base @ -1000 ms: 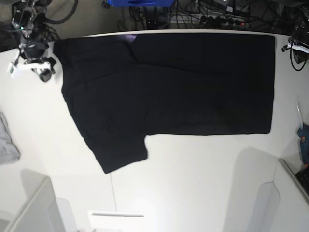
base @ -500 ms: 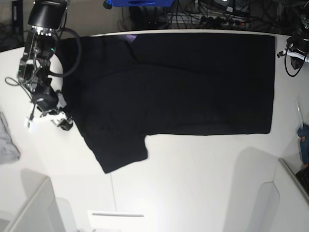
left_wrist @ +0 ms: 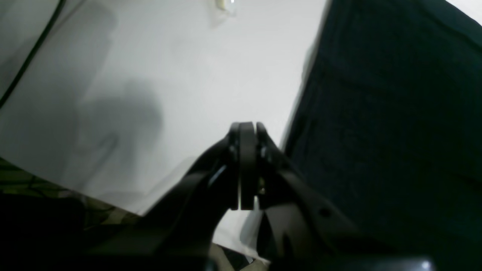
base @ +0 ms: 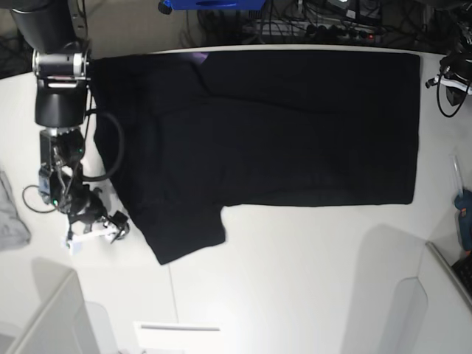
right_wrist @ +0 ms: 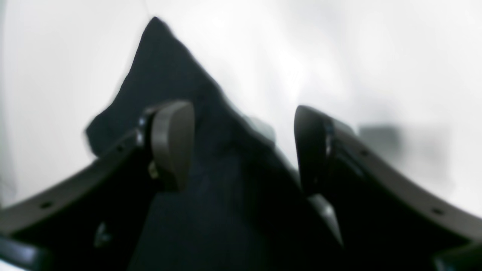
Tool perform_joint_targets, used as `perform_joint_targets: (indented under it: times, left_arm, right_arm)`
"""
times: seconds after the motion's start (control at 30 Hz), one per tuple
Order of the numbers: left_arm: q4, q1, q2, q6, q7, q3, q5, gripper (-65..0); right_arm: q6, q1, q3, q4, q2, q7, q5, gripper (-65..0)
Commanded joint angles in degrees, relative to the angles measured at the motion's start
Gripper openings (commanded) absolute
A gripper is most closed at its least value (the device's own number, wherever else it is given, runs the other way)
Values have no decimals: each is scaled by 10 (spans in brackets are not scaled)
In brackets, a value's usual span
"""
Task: Fold the T-shirt properly
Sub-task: 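Release and move the right gripper to the shirt's hem corner, then move the left gripper to the other hem corner and grasp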
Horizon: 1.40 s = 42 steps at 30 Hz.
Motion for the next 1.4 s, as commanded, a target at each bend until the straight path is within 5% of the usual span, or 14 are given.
perform_joint_targets:
  times: [0.0, 0.17, 0.5, 0.7, 0.93, 1.3, 1.37]
  left_arm:
    - [10, 3, -10, 0, -11, -1, -5, -650]
    - [8, -15, -10, 0, -11, 14, -5, -650]
    - [8, -50, -24, 1, -10, 77, -5, -650]
    - [7, -60, -27, 1, -9, 82, -5, -650]
    - [5, -58, -31, 1, -9, 78, -5, -650]
    - [-51, -61, -44, 1, -9, 77, -5, -650]
    - [-55, -62, -50, 1, -9, 81, -5, -650]
  right_arm:
    - [22, 30, -7, -12, 8, 8, 3, -248]
    - [71, 76, -51, -92, 7, 43, 3, -251]
    - [91, 109, -138, -173, 3, 106, 4, -248]
    - [128, 115, -176, -184, -6, 104, 5, -252]
    - [132, 113, -206, -184, -20, 105, 5, -255]
    - [131, 112, -208, -184, -16, 109, 4, -459]
    - [130, 112, -211, -184, -15, 124, 4, -540]
